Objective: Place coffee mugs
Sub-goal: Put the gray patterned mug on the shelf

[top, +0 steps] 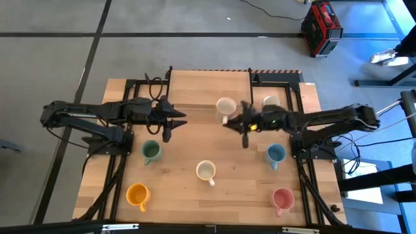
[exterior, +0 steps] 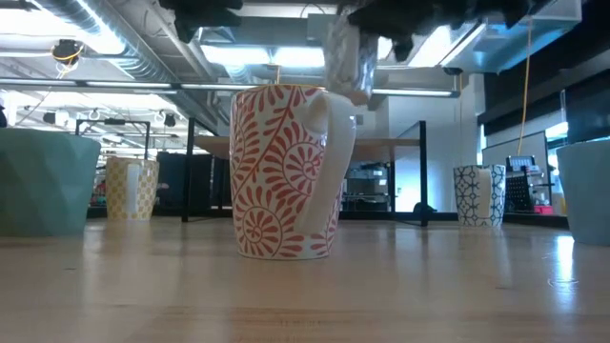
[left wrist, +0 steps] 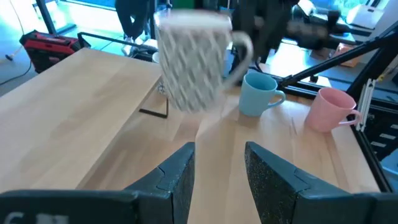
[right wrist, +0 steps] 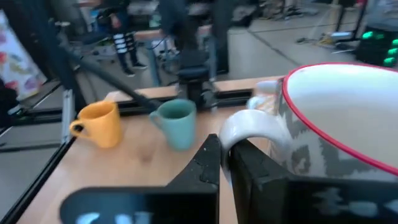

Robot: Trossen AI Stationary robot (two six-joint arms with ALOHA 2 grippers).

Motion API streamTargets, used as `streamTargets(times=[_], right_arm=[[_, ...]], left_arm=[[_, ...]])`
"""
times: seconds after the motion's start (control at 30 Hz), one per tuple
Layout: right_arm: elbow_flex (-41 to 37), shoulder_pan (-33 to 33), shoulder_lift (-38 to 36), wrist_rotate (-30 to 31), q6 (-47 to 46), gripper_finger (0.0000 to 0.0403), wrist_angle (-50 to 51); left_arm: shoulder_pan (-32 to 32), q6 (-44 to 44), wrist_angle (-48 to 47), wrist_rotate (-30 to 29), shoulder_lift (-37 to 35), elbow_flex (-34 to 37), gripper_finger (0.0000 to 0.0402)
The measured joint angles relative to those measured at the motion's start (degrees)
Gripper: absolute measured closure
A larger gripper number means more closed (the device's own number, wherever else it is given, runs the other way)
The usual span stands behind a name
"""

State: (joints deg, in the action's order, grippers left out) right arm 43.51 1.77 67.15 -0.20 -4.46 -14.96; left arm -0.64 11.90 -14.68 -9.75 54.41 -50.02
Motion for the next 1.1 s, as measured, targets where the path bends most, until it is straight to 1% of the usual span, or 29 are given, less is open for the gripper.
streamTargets(times=[0.13,0.23,0.6,0.73,0.87,1.1], right_arm=[[0.0,5.1,-4.3,-0.2,0.6,0.0403,4.8],[0.0,9.7,-5.4,-2.5,2.2,0.0403,6.3],[0.0,31.4,-5.0,-21.7,10.7,0.0403,8.8],[0.1,38.2,-3.1,-28.8,12.8,0.0403,8.6],[0.9,42.3,0.2,-34.8,14.6,0.0403,7.8],[5.1,46.5,5.0,-40.0,18.5,0.0403,8.4]], left_arm=[[0.0,0.0,0.1,0.0,0.0,0.0,0.0266],[0.0,0.0,0.2,0.0,0.0,0.0,0.0266],[-0.1,-0.3,0.5,-2.1,0.5,0.0,0.0266],[-0.1,-0.3,0.1,-2.2,0.9,0.0,0.0266],[-0.1,-0.2,0.4,-3.3,0.9,0.0,0.0266],[-0.1,1.5,0.6,-3.3,0.9,0.0,0.0266]])
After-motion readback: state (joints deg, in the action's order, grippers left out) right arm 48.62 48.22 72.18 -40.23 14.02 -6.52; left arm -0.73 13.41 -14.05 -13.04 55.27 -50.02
